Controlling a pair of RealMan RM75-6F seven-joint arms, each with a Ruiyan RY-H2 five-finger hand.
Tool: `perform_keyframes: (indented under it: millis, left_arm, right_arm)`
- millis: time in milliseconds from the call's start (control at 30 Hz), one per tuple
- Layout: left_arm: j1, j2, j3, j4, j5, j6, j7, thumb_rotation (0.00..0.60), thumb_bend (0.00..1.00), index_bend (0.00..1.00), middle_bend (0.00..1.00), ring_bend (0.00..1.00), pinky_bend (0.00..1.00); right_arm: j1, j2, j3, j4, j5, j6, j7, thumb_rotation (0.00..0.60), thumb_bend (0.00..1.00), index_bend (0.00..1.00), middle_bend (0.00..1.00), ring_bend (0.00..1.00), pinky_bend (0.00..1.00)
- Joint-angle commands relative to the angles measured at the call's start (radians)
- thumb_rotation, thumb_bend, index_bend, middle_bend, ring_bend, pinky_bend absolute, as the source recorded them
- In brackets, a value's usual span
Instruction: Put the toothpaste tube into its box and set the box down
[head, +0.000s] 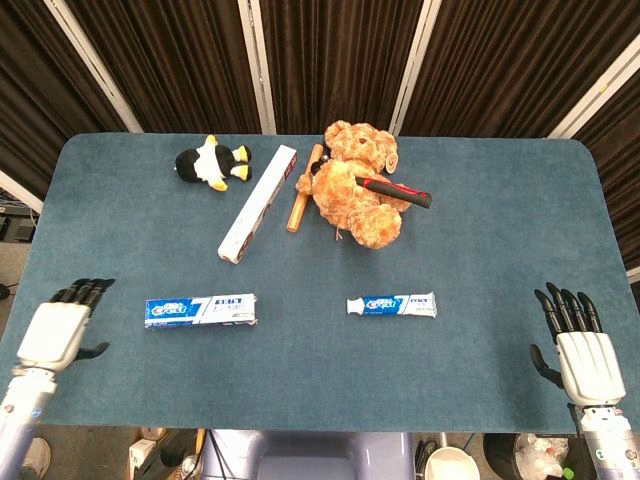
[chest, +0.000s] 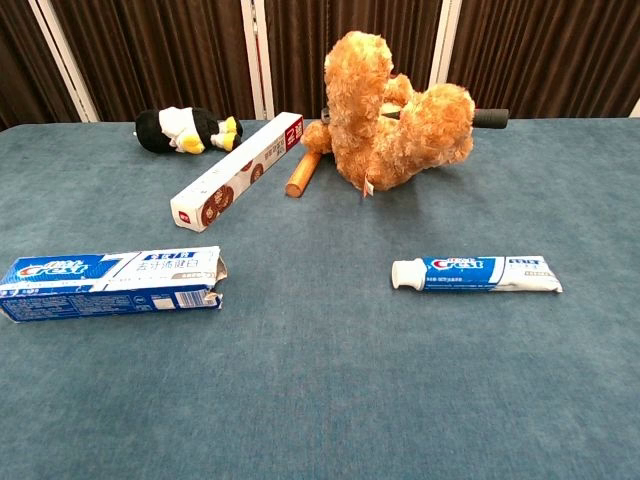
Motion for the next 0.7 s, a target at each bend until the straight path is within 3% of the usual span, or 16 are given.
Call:
perform_keyframes:
  millis: [33, 300, 433, 700]
  left_arm:
    - [-0.084, -0.08, -0.044, -0.039, -0.119, -0.092, 0.139, 0.6, 0.13, 0.14, 0.17, 0.14, 0.27]
    - [-0.187, -0.221, -0.08, 0.002, -0.281, -0.16, 0.301, 0.6, 0.15, 0.15, 0.2, 0.16, 0.28]
    - [-0.223, -0.275, -0.084, 0.018, -0.332, -0.166, 0.352, 0.6, 0.19, 0.19, 0.25, 0.23, 0.34]
    - [-0.256, -0.354, -0.08, 0.067, -0.364, -0.15, 0.385, 0.6, 0.22, 0.25, 0.34, 0.31, 0.41]
  right_arm:
    - [0.001, 0.0, 0.002, 0.0, 0.002, 0.0, 0.003, 0.6, 0.39, 0.0, 0.0, 0.0, 0.04]
    - [0.002, -0.004, 0.004, 0.007, 0.001, 0.003, 0.015, 0.6, 0.39, 0.0, 0.0, 0.0, 0.04]
    - [0.001, -0.004, 0.004, 0.006, 0.001, 0.004, 0.02, 0.6, 0.39, 0.0, 0.0, 0.0, 0.04]
    - [0.0, -0.004, 0.004, 0.005, -0.001, 0.007, 0.021, 0.6, 0.39, 0.0, 0.0, 0.0, 0.04]
